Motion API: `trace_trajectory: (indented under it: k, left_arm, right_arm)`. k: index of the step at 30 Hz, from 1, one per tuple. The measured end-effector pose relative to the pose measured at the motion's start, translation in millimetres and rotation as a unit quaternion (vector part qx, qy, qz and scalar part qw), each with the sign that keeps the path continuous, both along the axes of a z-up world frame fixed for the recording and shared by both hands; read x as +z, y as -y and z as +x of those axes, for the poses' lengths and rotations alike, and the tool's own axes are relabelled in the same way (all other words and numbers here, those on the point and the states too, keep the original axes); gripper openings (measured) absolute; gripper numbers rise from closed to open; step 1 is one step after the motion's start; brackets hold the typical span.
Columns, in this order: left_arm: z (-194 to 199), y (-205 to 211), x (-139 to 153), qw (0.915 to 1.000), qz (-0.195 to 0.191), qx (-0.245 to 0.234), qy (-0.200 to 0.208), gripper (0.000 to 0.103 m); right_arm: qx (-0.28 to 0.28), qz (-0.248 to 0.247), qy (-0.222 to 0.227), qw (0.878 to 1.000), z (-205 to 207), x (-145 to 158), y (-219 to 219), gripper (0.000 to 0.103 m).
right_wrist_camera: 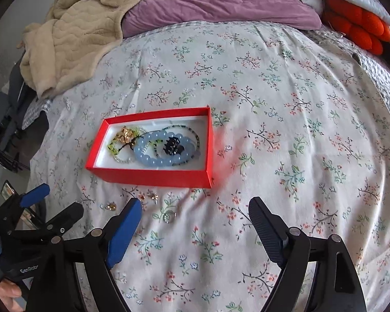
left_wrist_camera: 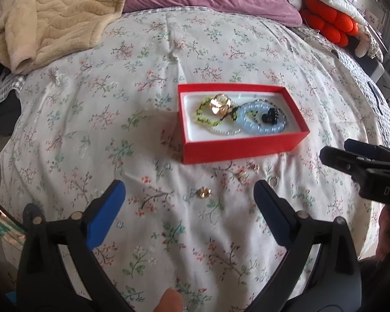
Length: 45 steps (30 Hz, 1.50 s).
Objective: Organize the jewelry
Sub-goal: 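Withdraw both tools from the box toward the loose earrings, then grasp the small gold earring with the left tool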
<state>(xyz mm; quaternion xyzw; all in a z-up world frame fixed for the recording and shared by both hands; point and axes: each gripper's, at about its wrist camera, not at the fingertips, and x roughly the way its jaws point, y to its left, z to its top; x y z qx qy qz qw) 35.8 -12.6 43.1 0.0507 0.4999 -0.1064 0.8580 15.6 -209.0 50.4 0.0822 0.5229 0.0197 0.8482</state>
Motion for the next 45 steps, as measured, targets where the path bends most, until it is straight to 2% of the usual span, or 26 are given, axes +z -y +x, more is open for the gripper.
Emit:
trace_trajectory:
  k: [7,20,23,27,30,32,36,39,41,45]
  left_arm:
    - [-11,-12,-10,0.9999,0.011,0.0,-0.01,0.099]
    - [-12,-45,-38,0.9985,-0.001,0.023,-0.049,0.099]
    - [-15,-38,-50,0.9989,0.006,0.005,-0.047,0.099]
    - [-17,-27,-67,0.9989,0.018,-0.024,-0.036,0.099]
    - [-15,-24,-78,0.9983,0.003,-0.041,-0.04,0.099]
    - [-13,-23,-79,0.9985,-0.001,-0.045,-0.031,0.099]
    - [-9,-21,-76,0.9975,-0.031,-0.06,-0.019,0.099]
    - [-8,-12,-74,0.9959,-0.047,-0.076,-0.017,0.09]
    - [-7,-6,-74,0.9951,-0.047,-0.086,-0.015,0.074]
    - [-5,0,-74,0.995,-0.046,-0.088,-0.01,0.065]
  right_arm:
    - [-0.006,-0.007,-0.015,1.0,-7,-7,1,0.085]
    - [-0.001,-0.042,-0.064,0.997,-12,-35,2,0.085]
    - [0.005,-0.048,-0.067,0.997,-13,-47,-3,0.085]
    - [0.041,-0.069,-0.072,0.994,-16,-69,-18,0.085]
    - [0.07,-0.103,-0.075,0.989,-20,-84,-29,0.086]
    - [0.084,-0.119,-0.059,0.988,-24,-87,-32,0.087]
    - [0.089,-0.116,-0.049,0.988,-27,-90,-29,0.094]
    - [0.086,-0.11,-0.044,0.989,-28,-94,-26,0.096]
    - [0.089,-0.113,-0.041,0.989,-28,-95,-24,0.098]
    - [0.084,-0.118,-0.042,0.989,-26,-99,-24,0.103]
